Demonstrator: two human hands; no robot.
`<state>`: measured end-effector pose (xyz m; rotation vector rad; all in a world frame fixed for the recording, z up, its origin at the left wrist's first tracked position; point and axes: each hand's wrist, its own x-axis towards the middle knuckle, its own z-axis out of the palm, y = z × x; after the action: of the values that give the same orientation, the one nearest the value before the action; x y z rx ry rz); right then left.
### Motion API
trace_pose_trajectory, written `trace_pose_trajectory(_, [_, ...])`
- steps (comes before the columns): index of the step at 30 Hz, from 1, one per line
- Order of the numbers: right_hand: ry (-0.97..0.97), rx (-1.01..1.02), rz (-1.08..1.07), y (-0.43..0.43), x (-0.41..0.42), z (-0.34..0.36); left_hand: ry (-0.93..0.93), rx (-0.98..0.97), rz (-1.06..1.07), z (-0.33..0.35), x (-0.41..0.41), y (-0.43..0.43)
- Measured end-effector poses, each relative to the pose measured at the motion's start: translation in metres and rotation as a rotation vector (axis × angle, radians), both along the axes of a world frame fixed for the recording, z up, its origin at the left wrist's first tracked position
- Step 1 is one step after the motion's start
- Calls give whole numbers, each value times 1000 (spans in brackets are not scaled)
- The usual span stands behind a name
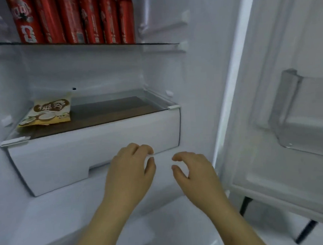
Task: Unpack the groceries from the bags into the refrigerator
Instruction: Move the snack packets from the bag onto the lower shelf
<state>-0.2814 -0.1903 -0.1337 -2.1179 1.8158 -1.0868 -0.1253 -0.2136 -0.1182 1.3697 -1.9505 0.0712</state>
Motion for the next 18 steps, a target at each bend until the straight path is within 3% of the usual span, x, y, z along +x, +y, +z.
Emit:
trace_pose_trajectory(8, [-8,166,-295,90,-65,-50,-126,137,-354,-55,-78,39])
trace_pose_trajectory(18, [-220,274,-775,239,-170,-95,-199,256,-789,-93,-211,125])
